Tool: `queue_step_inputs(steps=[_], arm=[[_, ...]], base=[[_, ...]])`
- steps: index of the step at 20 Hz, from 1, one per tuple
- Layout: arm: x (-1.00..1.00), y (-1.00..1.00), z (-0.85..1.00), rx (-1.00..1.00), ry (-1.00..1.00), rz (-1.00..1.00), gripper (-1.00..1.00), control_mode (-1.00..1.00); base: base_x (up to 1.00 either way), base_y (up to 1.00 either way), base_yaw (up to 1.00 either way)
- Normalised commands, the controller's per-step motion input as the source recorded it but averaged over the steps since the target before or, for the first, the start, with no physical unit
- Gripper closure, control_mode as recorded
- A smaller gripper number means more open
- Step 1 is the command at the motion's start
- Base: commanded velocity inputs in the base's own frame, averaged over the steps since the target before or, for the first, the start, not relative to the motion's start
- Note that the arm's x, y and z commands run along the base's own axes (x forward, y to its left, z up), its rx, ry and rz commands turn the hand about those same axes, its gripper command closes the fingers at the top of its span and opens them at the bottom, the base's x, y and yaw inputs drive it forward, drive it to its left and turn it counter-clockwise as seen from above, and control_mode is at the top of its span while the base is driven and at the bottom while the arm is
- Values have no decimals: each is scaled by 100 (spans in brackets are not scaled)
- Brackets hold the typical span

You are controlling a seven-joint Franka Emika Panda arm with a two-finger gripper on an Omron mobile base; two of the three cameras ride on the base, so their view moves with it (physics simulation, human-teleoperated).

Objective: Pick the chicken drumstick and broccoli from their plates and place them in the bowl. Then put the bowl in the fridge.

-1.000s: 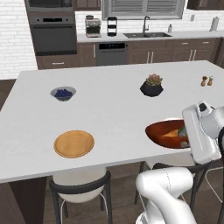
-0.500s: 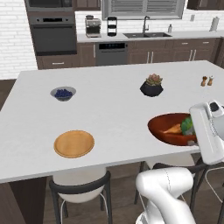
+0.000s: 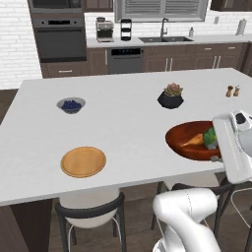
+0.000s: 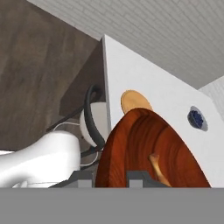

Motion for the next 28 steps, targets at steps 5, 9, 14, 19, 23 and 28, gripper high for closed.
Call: queue_step_inputs(steps=[5,9,14,19,23,28], arm=[[0,0,0,0,0,0,100,100],[0,0,0,0,0,0,100,100],[0,0,0,0,0,0,100,100],[0,0,0,0,0,0,100,100],[0,0,0,0,0,0,100,100],[0,0,0,0,0,0,100,100]], base=[[0,0,0],[-28,-8,-3],[-32,-21,-35],[-4,-5,-59],[0,-16,-56],[0,-35,-49]])
